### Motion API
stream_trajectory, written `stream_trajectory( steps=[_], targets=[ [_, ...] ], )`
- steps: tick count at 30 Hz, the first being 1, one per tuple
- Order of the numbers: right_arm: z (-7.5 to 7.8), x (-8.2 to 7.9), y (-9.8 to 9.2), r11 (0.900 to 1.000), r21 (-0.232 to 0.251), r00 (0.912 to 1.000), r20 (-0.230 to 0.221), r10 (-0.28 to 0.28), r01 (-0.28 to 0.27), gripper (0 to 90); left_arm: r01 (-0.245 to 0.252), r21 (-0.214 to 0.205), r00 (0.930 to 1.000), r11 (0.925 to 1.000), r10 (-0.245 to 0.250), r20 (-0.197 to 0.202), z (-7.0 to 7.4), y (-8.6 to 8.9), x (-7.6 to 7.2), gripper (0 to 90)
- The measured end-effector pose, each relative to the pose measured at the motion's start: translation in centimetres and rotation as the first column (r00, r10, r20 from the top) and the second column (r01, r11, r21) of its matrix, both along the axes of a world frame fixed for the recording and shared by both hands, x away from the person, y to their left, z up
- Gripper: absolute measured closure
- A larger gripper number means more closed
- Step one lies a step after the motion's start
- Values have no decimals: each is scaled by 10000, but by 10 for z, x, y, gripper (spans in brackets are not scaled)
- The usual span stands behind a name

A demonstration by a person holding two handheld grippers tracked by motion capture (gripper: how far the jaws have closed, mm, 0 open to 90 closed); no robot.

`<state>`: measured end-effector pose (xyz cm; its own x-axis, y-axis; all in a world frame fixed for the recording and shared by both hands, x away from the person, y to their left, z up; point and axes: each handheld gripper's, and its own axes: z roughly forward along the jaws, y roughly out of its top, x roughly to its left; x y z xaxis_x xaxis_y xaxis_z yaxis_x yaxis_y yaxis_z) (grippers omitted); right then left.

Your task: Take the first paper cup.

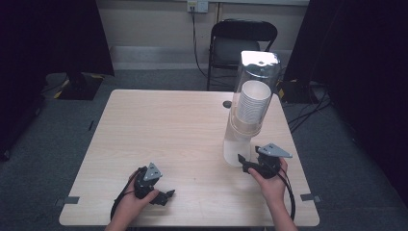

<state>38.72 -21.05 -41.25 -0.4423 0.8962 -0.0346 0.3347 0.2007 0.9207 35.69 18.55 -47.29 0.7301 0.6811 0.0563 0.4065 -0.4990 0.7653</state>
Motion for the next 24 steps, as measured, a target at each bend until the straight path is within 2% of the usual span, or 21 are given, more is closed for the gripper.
stream_trajectory(
  steps=[4,6,8,9,15,18,21,24],
  targets=[
    [11,7,2,9996,272,9996,271,-75,68,213,-18,-33,10000,10000,18,-25,0,0,0,0],
    [16,10,3,9995,302,9983,570,-128,110,213,-36,-71,10000,10000,36,-21,0,0,0,0],
    [19,12,4,9988,488,9979,649,-84,53,212,-34,-70,10000,10000,34,-33,0,0,0,0],
    [24,16,6,9970,768,9970,751,-179,121,211,-25,-45,10000,10000,25,-31,0,0,0,0],
    [25,24,11,9960,883,9915,1275,-275,162,207,-38,-74,10000,10000,38,-37,0,0,0,0],
    [24,27,13,9933,1151,9904,1369,-203,45,207,-29,-58,10000,10000,29,-37,0,0,0,0],
    [23,30,14,9921,1253,9902,1378,-214,40,208,-14,-31,10000,10000,14,-19,0,0,0,0],
    [22,33,16,9909,1342,9870,1583,-263,49,210,-27,-55,10000,10000,27,-36,0,0,0,0]
  ],
)
